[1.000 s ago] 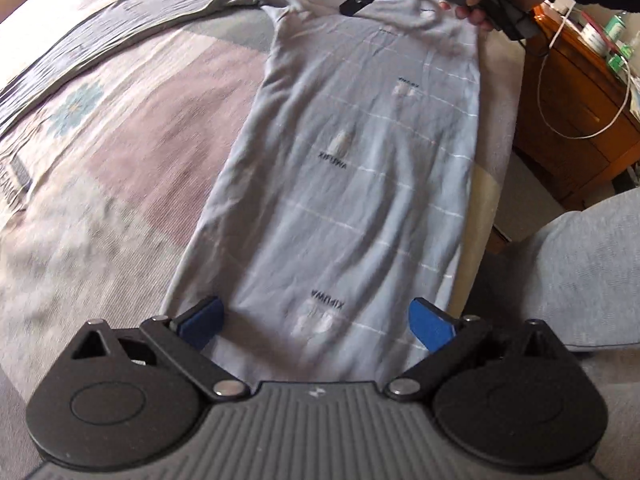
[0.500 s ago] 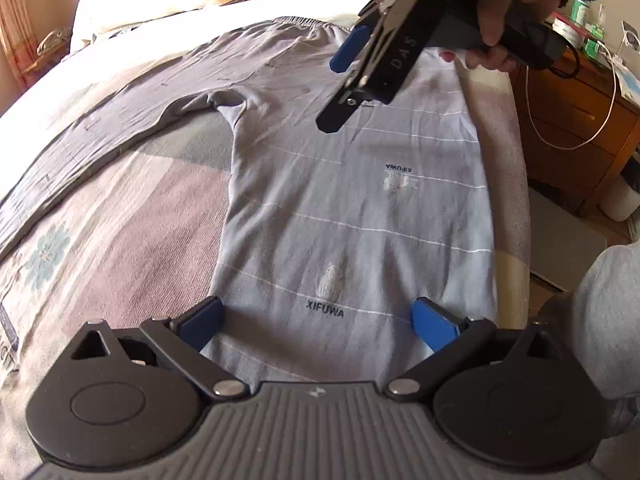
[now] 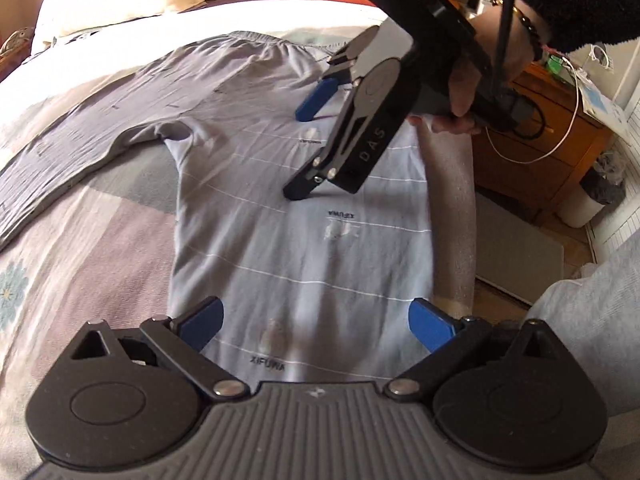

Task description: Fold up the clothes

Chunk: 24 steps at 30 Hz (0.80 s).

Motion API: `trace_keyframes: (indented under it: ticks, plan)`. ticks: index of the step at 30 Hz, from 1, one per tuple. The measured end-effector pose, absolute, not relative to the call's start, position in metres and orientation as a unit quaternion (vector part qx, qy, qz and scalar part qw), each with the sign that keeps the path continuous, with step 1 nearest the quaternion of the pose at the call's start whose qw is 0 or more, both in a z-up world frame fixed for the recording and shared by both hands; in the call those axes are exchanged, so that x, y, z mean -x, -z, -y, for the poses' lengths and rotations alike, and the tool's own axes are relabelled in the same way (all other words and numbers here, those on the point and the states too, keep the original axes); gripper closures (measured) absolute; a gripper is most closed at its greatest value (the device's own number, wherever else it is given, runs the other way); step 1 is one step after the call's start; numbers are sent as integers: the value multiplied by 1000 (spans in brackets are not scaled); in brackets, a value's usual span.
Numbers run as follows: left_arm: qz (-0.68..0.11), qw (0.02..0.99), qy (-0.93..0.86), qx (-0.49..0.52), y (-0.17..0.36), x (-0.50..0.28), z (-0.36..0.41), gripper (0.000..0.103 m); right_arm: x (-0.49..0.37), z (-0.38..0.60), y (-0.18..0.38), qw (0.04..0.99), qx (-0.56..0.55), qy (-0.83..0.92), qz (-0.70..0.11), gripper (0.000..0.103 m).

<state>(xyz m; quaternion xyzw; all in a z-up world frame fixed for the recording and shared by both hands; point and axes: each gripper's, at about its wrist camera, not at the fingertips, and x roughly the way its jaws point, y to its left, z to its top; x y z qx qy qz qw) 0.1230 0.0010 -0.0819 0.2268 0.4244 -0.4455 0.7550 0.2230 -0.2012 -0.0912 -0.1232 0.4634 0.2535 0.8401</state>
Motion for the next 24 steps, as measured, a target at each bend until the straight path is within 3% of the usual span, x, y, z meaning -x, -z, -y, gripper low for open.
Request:
trace_keyframes:
  ticks: [6, 13, 18, 24]
  plan:
    - [-410, 736, 459, -283, 92, -108, -3, 3, -223, 202, 91, 841, 123, -257, -461, 0]
    - [-446, 729, 442, -273, 94, -116, -29, 3, -218, 194, 80, 830, 140, -288, -457, 0]
    - [-430, 729, 449, -286, 80, -100, -42, 3, -186, 170, 60, 818, 177, -367, -406, 0]
    - [-462, 733, 412, -283, 90, -92, -62, 3, -151, 122, 73, 798, 191, -405, -404, 0]
